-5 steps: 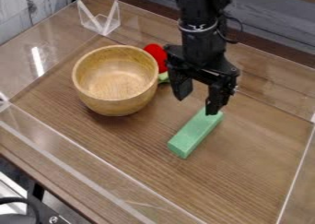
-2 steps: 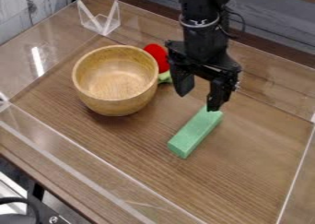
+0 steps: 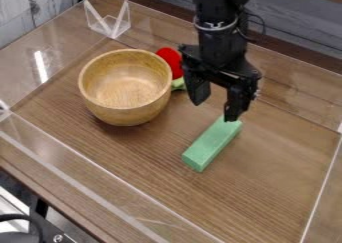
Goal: Remove the green block from the brown bowl and put it on the table
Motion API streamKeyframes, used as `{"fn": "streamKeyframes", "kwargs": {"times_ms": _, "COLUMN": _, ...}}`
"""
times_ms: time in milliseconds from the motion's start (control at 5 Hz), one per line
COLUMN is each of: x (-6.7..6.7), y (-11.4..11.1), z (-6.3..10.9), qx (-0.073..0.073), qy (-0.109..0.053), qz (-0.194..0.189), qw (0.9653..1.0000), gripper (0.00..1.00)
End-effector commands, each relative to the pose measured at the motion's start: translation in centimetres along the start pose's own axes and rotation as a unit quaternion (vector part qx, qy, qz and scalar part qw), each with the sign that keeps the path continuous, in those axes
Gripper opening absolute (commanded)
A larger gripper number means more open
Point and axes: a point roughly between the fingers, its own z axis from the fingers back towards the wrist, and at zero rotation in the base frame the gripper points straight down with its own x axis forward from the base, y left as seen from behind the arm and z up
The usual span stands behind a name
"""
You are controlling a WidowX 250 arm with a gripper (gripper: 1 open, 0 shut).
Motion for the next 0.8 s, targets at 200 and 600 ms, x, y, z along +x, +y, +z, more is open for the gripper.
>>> {"fn": "streamKeyframes", "kwargs": {"times_ms": 200, "x": 0.3, "y": -0.5, "z": 1.3, "qx": 0.001, "qy": -0.026, "qz": -0.013, "qw": 0.9996, "gripper": 1.0}}
{"fn": "streamKeyframes", "kwargs": {"times_ms": 600, "x": 0.1, "y": 0.0, "z": 2.4, "qx": 0.001, "qy": -0.028, "qz": -0.004, "qw": 0.9996, "gripper": 1.0}}
